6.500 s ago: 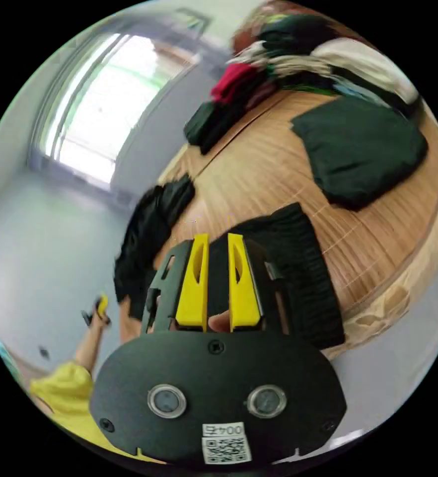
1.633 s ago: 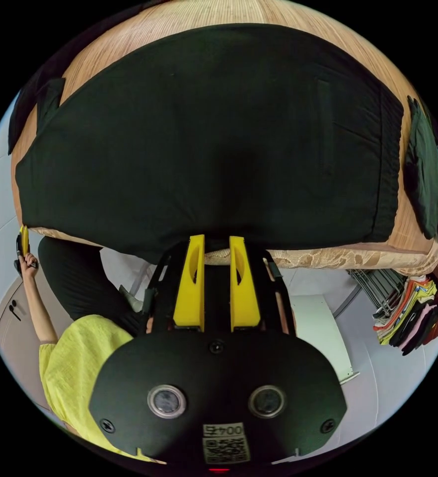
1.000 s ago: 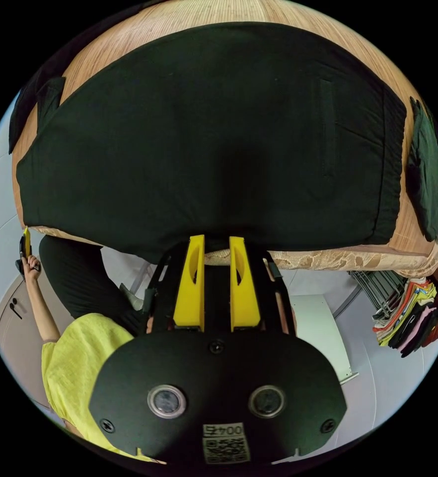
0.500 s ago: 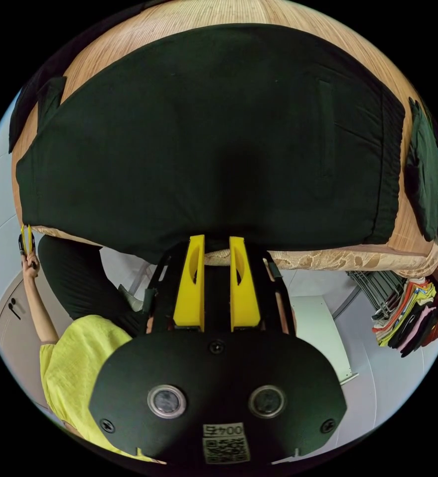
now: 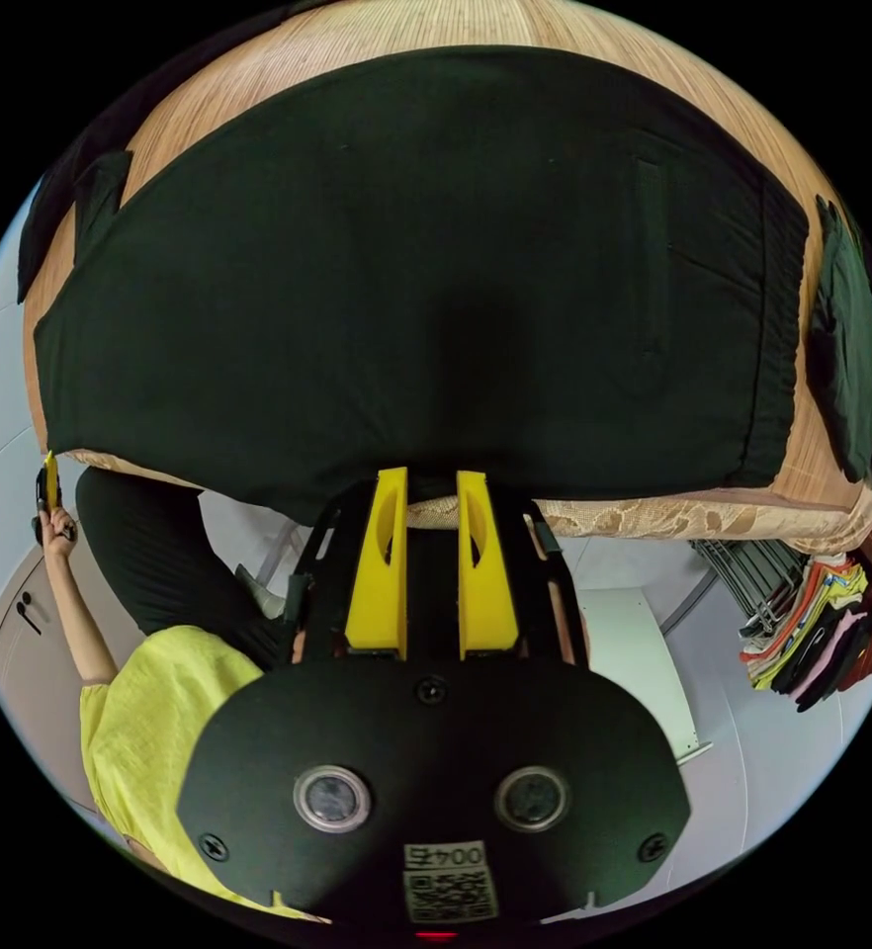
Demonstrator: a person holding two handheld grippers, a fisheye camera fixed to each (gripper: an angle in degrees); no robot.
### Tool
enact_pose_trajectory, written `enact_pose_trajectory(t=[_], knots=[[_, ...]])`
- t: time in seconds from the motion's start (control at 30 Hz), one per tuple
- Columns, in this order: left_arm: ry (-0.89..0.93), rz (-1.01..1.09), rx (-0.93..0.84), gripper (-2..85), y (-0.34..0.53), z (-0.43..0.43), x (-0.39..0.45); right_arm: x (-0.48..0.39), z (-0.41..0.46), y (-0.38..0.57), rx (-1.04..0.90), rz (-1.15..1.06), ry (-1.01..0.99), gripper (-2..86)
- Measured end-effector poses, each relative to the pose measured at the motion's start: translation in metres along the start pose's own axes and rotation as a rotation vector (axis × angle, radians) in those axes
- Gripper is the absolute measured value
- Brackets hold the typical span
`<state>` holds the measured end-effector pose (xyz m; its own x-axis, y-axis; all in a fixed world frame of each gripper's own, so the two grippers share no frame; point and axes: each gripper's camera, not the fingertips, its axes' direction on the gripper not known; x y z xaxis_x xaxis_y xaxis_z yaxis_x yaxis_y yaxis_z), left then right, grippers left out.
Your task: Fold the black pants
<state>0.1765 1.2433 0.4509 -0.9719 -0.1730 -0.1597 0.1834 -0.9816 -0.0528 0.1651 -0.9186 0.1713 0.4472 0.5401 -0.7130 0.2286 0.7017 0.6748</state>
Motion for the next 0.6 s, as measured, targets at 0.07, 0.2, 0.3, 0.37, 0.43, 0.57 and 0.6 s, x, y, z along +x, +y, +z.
enact_pose_trajectory(t=[0.07,0.2,0.3,0.37,0.43,0.57,0.6], knots=[[0.046,-0.073,-0.023,1.3,0.002,0.017,-0.03,-0.011,0.0,0.009,0.003,0.001,0.004,8.1],[0.206,-0.111,0.058,2.0,0.018,0.02,-0.048,-0.029,0.0,0.031,0.044,-0.002,0.005,8.1],[0.191,-0.074,0.134,2.1,0.035,0.006,-0.035,-0.044,0.001,0.052,0.094,-0.014,-0.005,7.8],[0.098,0.084,0.167,1.5,0.054,0.002,0.009,-0.057,0.001,0.074,0.151,-0.033,-0.008,6.8],[-0.043,0.279,0.119,1.1,0.076,0.022,0.063,-0.069,0.001,0.093,0.203,-0.067,-0.001,5.2],[-0.268,0.729,-0.029,0.4,0.144,0.116,0.168,-0.123,-0.01,0.17,0.481,-0.204,0.135,2.0],[-0.297,0.77,-0.04,0.4,0.153,0.13,0.177,-0.134,-0.011,0.183,0.523,-0.242,0.142,2.3]])
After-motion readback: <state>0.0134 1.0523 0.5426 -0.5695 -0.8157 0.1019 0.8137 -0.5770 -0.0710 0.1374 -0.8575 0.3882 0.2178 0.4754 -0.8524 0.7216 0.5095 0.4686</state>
